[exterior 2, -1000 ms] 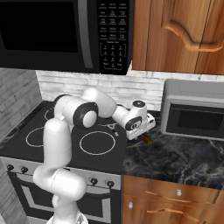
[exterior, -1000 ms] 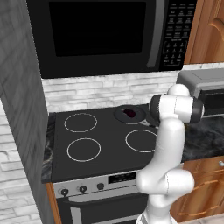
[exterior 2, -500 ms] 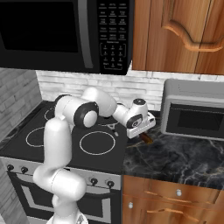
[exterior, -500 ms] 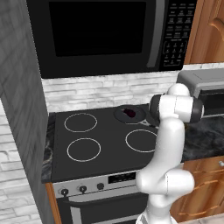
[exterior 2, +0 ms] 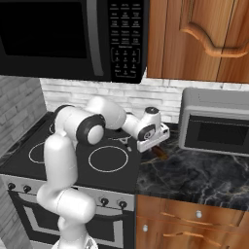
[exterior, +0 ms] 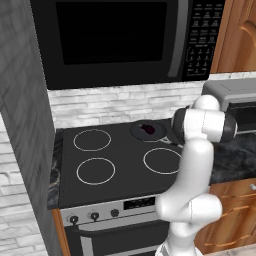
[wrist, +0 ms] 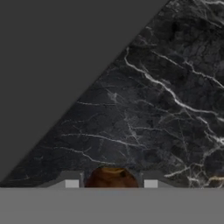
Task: Put the sweet potato and eggplant in the pan. Then turn on the rear right burner and set the heat to medium.
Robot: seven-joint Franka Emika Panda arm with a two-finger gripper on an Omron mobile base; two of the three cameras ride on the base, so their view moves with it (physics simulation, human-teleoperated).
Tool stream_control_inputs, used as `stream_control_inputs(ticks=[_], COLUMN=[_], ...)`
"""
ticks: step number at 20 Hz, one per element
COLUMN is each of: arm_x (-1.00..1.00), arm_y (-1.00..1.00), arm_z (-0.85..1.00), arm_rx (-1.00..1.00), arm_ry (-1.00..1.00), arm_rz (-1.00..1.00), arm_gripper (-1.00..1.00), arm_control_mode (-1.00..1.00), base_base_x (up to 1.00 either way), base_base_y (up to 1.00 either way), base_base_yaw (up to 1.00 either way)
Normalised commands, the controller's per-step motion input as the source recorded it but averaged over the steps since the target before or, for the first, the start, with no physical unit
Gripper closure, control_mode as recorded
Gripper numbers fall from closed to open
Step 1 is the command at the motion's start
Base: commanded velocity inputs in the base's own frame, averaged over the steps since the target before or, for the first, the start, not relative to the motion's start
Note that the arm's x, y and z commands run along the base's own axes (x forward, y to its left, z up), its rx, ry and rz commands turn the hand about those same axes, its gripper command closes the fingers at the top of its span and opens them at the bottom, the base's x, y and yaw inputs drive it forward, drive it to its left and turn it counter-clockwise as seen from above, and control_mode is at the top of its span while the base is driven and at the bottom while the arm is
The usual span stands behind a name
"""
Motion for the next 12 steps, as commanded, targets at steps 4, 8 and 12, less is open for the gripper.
stream_control_inputs(ticks=[4,8,12], arm_x=[-0.34,-0.45,-0.38], arm_y=[0.58,0.56,0.54], arm_z=[0.54,0.60,0.44], arm_rx=[0.00,0.00,0.00], arm_ry=[0.00,0.00,0.00], arm_rz=[0.00,0.00,0.00], arm_gripper=[1.00,1.00,1.00], arm_control_mode=[-1.00,-1.00,-1.00], base_base_x=[0.00,0.00,0.00], base_base_y=[0.00,0.00,0.00], base_base_yaw=[0.00,0.00,0.00])
